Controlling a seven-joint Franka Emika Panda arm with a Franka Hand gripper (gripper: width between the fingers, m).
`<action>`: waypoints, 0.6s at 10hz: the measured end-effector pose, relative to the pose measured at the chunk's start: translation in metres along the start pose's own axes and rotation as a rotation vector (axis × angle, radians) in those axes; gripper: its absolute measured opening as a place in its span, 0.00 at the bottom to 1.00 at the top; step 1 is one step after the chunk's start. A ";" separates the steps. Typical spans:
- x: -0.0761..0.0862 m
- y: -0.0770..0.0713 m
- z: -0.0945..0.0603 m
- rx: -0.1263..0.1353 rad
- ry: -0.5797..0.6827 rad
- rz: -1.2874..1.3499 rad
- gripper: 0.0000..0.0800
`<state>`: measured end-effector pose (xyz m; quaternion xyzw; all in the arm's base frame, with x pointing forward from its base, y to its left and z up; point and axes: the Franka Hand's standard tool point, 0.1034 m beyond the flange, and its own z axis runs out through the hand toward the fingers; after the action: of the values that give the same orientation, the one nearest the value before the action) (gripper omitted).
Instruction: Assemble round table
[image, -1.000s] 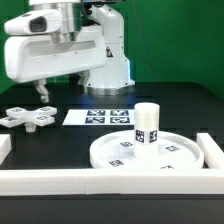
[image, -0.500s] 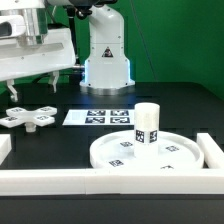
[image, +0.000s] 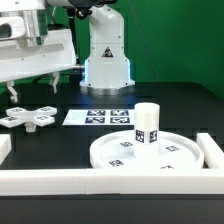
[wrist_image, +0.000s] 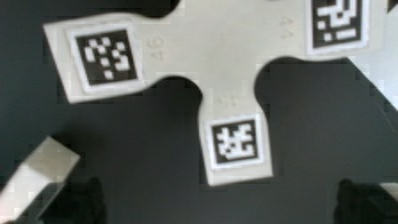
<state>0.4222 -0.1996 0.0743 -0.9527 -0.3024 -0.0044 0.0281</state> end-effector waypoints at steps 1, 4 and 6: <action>-0.010 0.003 0.001 0.007 0.012 0.149 0.81; -0.009 0.002 0.001 0.011 0.016 0.324 0.81; -0.009 0.002 0.002 0.016 0.020 0.473 0.81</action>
Offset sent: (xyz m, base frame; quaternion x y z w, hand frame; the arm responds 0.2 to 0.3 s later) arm 0.0000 0.0000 0.0000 0.0000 0.0000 0.1296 0.9916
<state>0.4162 -0.2060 0.0724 -0.9967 -0.0706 -0.0049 0.0387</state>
